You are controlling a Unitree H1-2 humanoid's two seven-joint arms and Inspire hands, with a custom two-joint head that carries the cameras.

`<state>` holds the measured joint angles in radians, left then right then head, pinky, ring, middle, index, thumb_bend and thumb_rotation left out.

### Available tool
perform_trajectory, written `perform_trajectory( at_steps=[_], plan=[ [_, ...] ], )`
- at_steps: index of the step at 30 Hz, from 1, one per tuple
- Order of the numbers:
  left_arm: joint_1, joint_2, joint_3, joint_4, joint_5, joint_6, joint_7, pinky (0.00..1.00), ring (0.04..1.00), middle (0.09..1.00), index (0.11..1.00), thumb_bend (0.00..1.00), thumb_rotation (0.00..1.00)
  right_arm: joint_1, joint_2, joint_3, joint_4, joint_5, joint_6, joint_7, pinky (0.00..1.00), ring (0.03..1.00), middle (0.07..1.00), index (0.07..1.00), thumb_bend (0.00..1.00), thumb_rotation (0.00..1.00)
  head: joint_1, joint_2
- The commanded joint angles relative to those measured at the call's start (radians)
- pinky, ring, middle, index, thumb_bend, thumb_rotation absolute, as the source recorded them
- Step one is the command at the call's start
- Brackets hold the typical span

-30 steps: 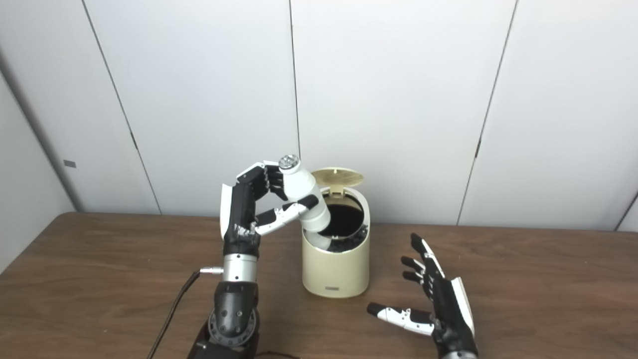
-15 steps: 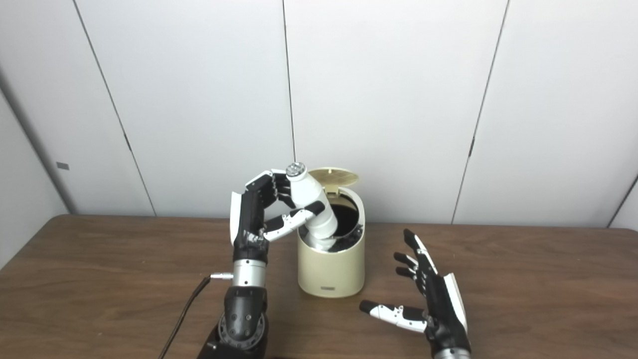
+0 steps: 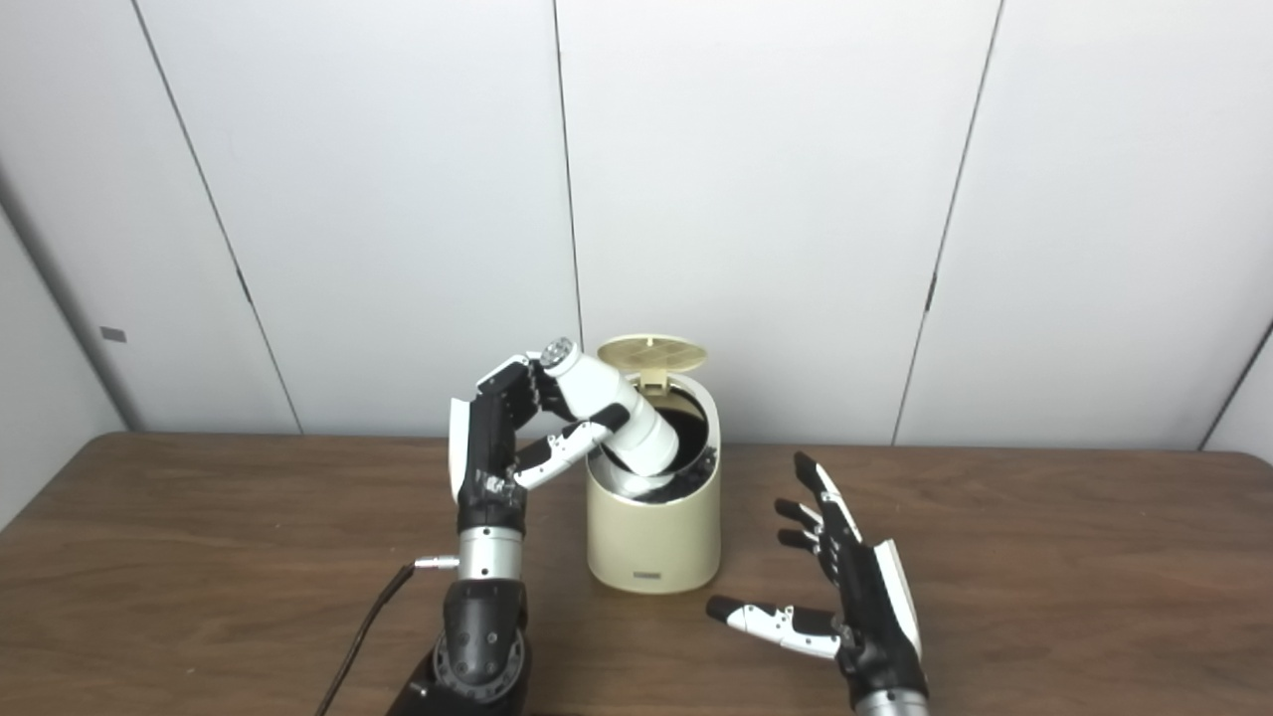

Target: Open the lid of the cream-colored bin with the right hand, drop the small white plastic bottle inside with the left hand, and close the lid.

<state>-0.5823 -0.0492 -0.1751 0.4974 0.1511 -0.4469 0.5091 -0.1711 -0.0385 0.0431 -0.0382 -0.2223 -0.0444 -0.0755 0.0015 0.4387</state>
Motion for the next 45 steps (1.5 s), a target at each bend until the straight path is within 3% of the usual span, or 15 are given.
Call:
perform_trajectory(
  at_steps=[1,8,18,31,38,45],
  plan=[
    [-0.053,0.011,-0.022,0.001,0.013,-0.023,0.039,0.44,0.484,0.506,0.457,0.48,0.0,-0.021,0.006,0.003,-0.041,0.0,-0.031,-0.005,0.75,0.834,0.949,0.929,0.77,0.08,0.001,0.0],
    [-0.066,0.056,-0.119,0.012,0.025,-0.023,0.155,0.46,0.478,0.508,0.459,0.48,0.0,-0.021,0.002,0.005,-0.043,0.007,-0.032,0.004,0.73,0.833,0.95,0.929,0.76,0.08,0.002,0.001],
    [-0.087,0.094,-0.207,0.006,0.032,-0.023,0.285,0.43,0.473,0.505,0.464,0.48,0.0,-0.022,-0.004,0.016,-0.048,-0.002,-0.022,0.013,0.71,0.822,0.947,0.93,0.77,0.1,0.002,0.001],
    [-0.105,0.126,-0.267,0.004,0.045,-0.023,0.364,0.41,0.474,0.511,0.464,0.48,0.0,-0.025,-0.01,0.019,-0.046,0.005,-0.02,0.026,0.71,0.825,0.952,0.929,0.77,0.09,0.01,0.004],
    [-0.157,0.202,-0.441,0.069,0.175,-0.023,0.575,0.38,0.453,0.518,0.475,0.48,0.0,-0.025,-0.009,0.02,-0.051,0.004,-0.008,0.032,0.7,0.818,0.949,0.932,0.77,0.11,0.01,0.005],
    [-0.196,0.237,-0.555,0.158,0.278,-0.023,0.721,0.4,0.462,0.506,0.472,0.48,0.0,-0.024,-0.007,0.017,-0.058,0.008,-0.008,0.031,0.7,0.821,0.949,0.935,0.76,0.11,0.01,0.008]
  ],
)
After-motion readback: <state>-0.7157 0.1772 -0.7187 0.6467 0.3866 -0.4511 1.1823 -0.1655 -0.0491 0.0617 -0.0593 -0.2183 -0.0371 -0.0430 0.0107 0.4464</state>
